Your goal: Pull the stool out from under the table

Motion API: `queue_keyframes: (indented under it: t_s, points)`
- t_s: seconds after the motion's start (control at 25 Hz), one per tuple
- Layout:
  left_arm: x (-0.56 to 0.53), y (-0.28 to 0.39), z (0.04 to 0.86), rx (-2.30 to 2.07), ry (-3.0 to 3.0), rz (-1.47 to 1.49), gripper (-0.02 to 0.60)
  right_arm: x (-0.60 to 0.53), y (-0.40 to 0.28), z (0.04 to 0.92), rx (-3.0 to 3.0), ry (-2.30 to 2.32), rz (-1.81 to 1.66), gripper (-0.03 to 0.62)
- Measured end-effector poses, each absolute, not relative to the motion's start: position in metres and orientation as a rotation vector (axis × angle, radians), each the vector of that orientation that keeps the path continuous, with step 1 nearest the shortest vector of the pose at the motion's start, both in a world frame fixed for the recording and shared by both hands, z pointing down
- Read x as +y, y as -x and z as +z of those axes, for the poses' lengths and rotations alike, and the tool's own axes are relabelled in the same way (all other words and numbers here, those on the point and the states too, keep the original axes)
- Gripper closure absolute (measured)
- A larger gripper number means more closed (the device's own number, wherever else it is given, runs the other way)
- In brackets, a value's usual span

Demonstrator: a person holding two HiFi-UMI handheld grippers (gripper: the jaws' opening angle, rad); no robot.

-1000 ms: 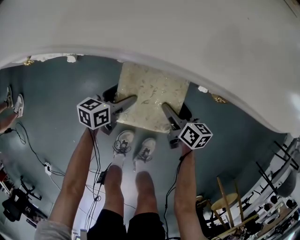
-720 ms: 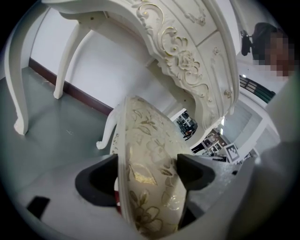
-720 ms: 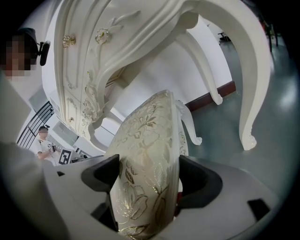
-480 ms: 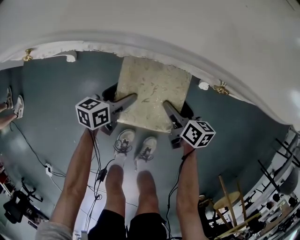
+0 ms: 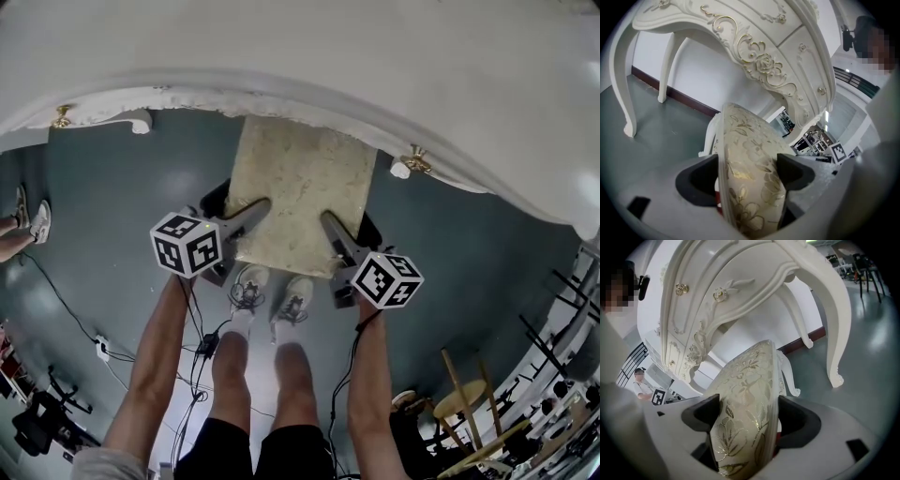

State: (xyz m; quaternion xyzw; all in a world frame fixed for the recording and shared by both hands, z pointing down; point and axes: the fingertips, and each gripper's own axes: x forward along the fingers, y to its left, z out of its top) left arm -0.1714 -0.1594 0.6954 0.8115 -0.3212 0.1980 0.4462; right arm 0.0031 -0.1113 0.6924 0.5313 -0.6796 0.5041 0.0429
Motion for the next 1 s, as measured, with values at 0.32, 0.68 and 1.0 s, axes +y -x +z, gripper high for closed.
queue_keyframes:
  t_s: [0.32,0.68,1.0]
  points:
    - [-0.142,0.152,0.676,-0.751,-2.037,0.533,0.192,-0.082,-0.02,0.676,-2.042,-1.723,1.566,0.207]
    - [-0.108,0.106,0.646,-0.678,-2.089,0.561,0.192,-0.035,-0.062,0.645,-2.021,-1.848,1.556,0.207]
    - [-0.073,0.068,0.637,-0.58,-2.141,0.601,0.193,0.018,-0.092,0.635,-1.966,-1.993,1.554,0.207]
